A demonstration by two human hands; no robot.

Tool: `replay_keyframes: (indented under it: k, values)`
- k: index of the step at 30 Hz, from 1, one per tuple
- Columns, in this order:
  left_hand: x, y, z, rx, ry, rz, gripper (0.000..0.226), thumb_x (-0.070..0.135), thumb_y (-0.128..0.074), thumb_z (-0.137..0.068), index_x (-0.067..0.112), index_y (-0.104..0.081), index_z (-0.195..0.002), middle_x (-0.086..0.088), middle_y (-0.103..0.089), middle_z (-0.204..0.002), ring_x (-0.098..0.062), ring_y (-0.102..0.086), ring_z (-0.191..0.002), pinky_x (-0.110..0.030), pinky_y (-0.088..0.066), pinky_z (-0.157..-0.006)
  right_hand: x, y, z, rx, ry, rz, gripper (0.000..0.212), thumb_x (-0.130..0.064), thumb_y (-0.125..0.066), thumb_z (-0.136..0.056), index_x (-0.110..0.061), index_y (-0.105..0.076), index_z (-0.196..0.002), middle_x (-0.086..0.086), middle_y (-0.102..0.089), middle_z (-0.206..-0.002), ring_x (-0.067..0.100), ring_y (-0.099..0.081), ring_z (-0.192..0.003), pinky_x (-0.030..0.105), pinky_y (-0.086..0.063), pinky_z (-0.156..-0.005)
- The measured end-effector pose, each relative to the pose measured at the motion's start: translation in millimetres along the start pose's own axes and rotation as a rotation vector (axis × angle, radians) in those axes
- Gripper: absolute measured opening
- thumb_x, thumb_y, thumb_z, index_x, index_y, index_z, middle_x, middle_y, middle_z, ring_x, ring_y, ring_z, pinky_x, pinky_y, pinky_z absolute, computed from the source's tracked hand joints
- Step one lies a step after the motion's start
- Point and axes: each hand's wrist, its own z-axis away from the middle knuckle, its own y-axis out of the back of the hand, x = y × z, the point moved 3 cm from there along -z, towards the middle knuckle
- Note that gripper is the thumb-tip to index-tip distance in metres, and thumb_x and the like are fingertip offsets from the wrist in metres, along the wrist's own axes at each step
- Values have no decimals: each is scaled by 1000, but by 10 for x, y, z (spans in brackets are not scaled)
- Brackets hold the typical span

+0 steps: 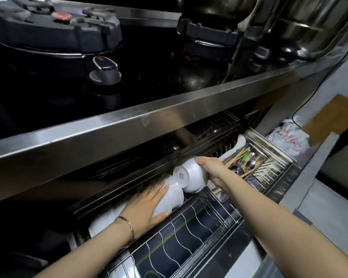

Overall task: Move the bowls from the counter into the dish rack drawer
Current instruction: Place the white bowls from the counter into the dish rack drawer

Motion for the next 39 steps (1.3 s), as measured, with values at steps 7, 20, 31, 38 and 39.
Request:
replay_keyframes:
  k: [7,20,31,38,39]
  values:
    - [58,42,96,129,-30,-70,74,65,-31,-86,25,-19,-147,6,-16,-156,-16,-22,-142,-34,-27,-109,93,-111,-111,-155,-70,-19,27,-13,-52,-94,3,-60,-114,18,-63,-113,35,-57,-111,42,-45,-94]
    - [21,50,149,61,0,-43,70,67,-30,-87,36,-7,-146,18,-3,-156,-6,-11,-142,-31,-22,-109,286,-407,33,-226,-82,-16,32,-13,-55,-93,1,-59,-122,16,-65,-109,27,-57,-104,46,-44,-102]
    - [7,37,83,2,27,-19,64,64,-31,-89,41,-9,-145,21,-2,-156,-5,-6,-143,-33,-22,-110,278,-271,103,-291,64,160,32,-20,-67,-86,-2,-66,-113,11,-71,-102,4,-69,-70,15,-53,-56]
    - [77,133,67,-129,72,-56,67,61,-32,-91,38,-4,-147,16,3,-158,-10,-5,-144,-35,-18,-113,95,-186,318,-226,148,362,31,-25,-66,-87,1,-68,-105,8,-66,-100,17,-60,-95,23,-49,-83]
    - [99,181,71,-153,75,-51,67,60,-32,-91,37,-4,-147,15,3,-158,-11,-5,-145,-36,-17,-113,37,-150,389,-208,173,382,37,-26,-65,-87,0,-65,-114,10,-65,-111,21,-59,-105,29,-47,-94]
